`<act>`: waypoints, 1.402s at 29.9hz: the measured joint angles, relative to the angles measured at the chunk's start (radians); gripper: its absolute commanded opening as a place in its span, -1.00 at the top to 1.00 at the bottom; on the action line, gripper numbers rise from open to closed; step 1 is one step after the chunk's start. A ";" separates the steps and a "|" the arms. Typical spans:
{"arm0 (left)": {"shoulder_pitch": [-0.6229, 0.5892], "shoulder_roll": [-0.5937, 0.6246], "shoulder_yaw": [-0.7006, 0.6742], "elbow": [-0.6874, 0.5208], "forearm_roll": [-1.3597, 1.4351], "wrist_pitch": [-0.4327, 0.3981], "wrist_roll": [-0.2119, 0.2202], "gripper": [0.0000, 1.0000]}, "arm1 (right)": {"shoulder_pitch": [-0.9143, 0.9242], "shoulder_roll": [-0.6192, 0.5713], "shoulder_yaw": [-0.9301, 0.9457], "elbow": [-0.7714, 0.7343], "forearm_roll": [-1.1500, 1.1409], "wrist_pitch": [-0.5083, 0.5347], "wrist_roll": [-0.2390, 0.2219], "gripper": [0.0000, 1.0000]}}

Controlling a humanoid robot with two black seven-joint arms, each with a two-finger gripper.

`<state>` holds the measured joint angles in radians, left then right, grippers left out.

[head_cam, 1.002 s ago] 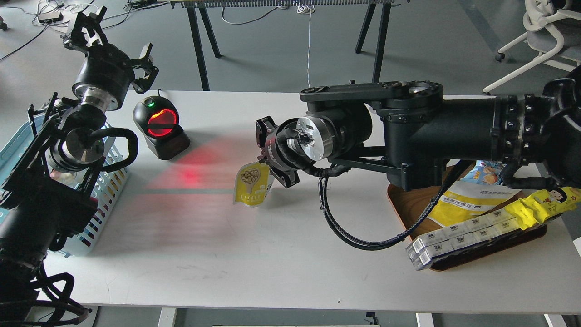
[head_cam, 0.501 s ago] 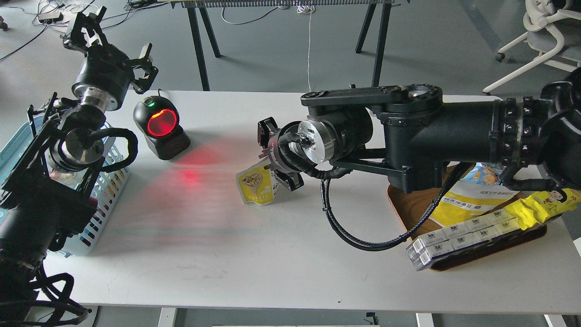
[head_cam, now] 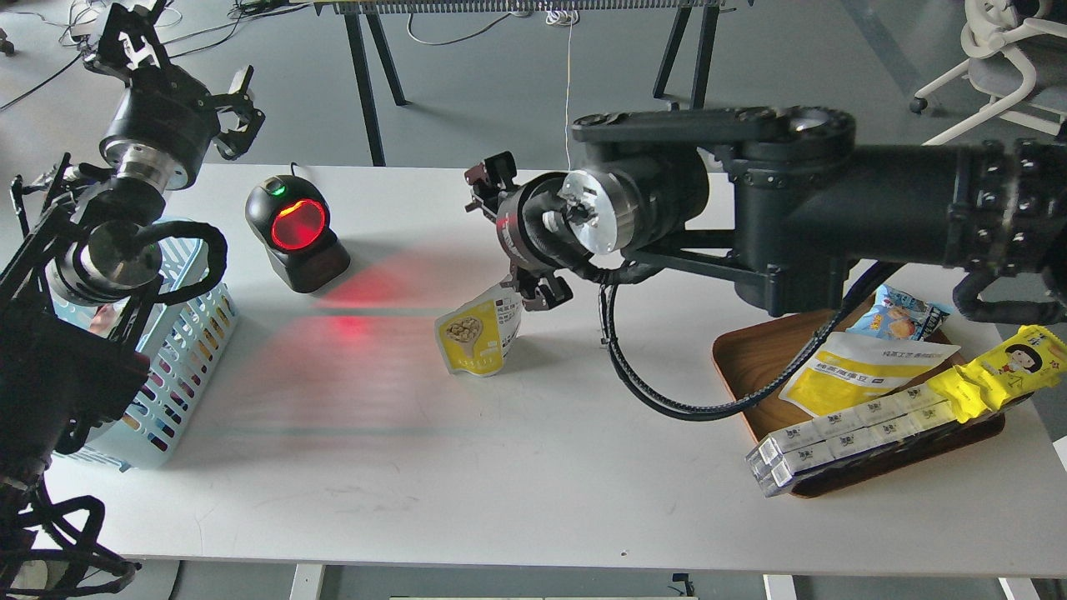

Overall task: Scan snack and place in basket
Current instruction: 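Set the yellow packet down near the scanner and withdraw the right gripper, then reach the left gripper to the yellow packet and grasp it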

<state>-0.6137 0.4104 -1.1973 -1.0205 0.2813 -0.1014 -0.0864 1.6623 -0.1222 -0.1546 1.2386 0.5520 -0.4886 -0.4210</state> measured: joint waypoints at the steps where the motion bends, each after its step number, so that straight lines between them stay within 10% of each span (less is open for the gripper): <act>1: 0.000 0.019 0.009 -0.010 0.000 0.003 0.007 -1.00 | 0.000 -0.028 0.015 0.005 -0.003 0.000 0.001 -0.84; 12: 0.002 0.382 0.106 -0.145 0.004 -0.046 0.030 -1.00 | -0.128 -0.430 0.255 0.021 -0.037 0.078 0.047 -0.84; 29: 0.022 1.022 0.317 -0.721 0.359 -0.068 0.080 -1.00 | -0.789 -0.543 0.936 -0.325 -0.050 0.793 0.193 -0.90; 42: 0.022 0.850 0.468 -0.745 1.296 -0.095 0.058 -1.00 | -0.906 -0.451 1.012 -0.346 -0.052 0.961 0.249 -0.94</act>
<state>-0.5922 1.2603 -0.7294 -1.7656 1.5772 -0.1964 -0.0280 0.7567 -0.5730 0.8578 0.8922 0.5005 0.4720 -0.1722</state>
